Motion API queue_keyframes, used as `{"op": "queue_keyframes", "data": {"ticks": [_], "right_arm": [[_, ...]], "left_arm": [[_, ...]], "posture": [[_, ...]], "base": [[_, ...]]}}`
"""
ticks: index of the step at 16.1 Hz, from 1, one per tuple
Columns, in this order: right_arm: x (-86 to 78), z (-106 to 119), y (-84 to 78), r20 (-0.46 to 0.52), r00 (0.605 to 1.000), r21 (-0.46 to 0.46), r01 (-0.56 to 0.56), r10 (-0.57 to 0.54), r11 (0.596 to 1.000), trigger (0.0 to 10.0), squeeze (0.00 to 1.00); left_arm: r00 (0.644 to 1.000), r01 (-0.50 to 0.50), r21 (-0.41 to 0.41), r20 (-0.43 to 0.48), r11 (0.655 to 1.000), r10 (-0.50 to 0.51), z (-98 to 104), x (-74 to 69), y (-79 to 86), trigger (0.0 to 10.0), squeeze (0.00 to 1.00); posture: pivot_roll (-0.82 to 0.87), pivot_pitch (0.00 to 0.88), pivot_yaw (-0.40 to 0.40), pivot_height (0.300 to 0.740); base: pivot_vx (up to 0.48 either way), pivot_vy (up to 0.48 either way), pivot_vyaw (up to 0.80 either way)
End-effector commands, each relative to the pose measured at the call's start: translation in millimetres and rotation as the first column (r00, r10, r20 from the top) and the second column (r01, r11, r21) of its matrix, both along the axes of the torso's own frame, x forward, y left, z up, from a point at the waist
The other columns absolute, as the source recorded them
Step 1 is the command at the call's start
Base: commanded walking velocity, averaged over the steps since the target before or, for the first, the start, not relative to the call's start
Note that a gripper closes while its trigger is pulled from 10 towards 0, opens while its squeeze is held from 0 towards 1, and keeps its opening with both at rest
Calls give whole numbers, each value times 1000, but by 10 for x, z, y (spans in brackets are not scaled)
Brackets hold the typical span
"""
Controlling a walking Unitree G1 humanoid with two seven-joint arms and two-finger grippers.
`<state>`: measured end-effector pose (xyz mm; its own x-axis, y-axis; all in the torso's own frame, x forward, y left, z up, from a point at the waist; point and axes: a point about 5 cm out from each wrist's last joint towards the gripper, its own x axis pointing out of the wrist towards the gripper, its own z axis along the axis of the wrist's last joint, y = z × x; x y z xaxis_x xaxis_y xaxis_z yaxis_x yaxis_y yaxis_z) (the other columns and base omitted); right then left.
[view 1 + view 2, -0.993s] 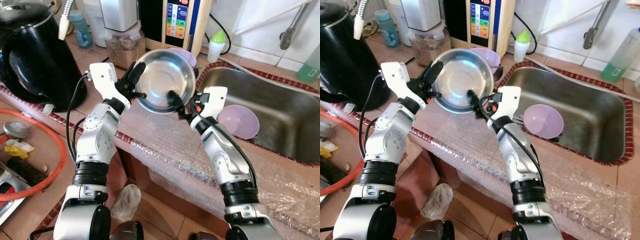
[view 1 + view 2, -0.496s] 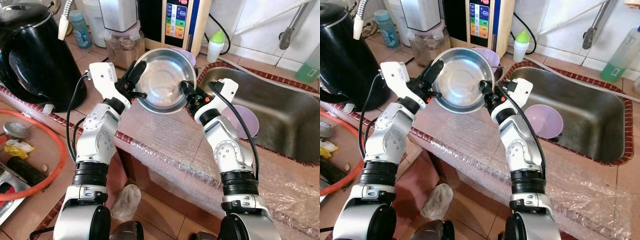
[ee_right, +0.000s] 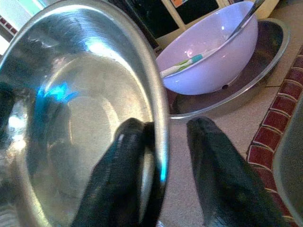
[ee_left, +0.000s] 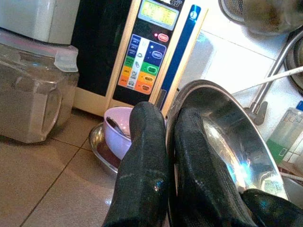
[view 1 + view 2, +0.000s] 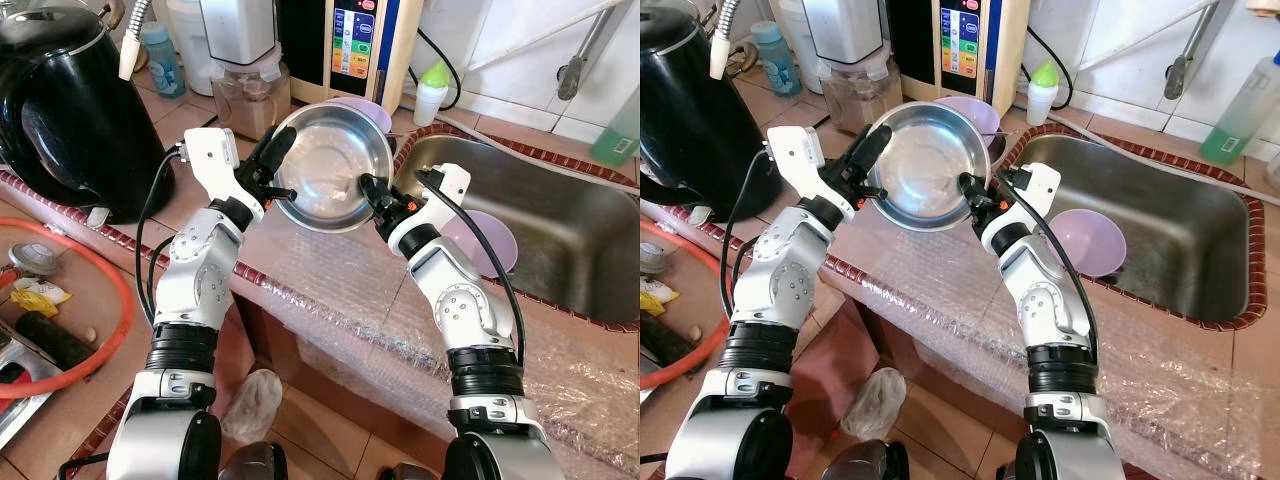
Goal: Kitchen organization
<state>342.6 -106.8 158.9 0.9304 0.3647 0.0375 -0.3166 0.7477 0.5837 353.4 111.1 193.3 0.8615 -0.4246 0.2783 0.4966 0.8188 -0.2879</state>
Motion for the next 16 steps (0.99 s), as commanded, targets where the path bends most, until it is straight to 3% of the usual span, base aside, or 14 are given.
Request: {"op": "queue_keyframes", "data": {"ticks": [1, 7, 8, 9, 10, 16], "right_arm": [[-1, -56, -35, -40, 999, -13, 8, -8, 1000, 0, 0], [17, -38, -50, -45, 999, 6, 27, -26, 1000, 0, 0], [26, -32, -63, -45, 998, 7, 36, -36, 999, 0, 0], [41, -22, -91, -44, 997, 7, 57, -56, 998, 0, 0], [53, -4, -125, -33, 996, 9, 79, -79, 997, 0, 0], [113, 160, -432, 49, 971, 58, 232, -235, 971, 0, 0]], "left_arm": [[998, -11, -4, 65, 1000, 11, 129, 3, 10, 0, 0], [998, 5, 41, 59, 999, -7, 80, -20, -50, 0, 0], [998, 11, 56, 56, 998, -14, 66, -24, -65, 1255, 0], [998, 24, 72, 54, 997, -28, 50, -32, -86, 4745, 424], [998, 39, 78, 50, 996, -43, 39, -45, -105, 10000, 1000], [989, 96, 191, 96, 977, -115, 46, -150, -265, 10000, 1000]], "posture": [[4, 26, 42, 740], [4, 25, 38, 740], [4, 25, 37, 740], [4, 25, 37, 740], [5, 25, 36, 740], [5, 17, 38, 740]], "base": [[0, 0, 0], [0, 0, 0], [0, 0, 0], [0, 0, 0], [0, 0, 0], [0, 0, 0]]}}
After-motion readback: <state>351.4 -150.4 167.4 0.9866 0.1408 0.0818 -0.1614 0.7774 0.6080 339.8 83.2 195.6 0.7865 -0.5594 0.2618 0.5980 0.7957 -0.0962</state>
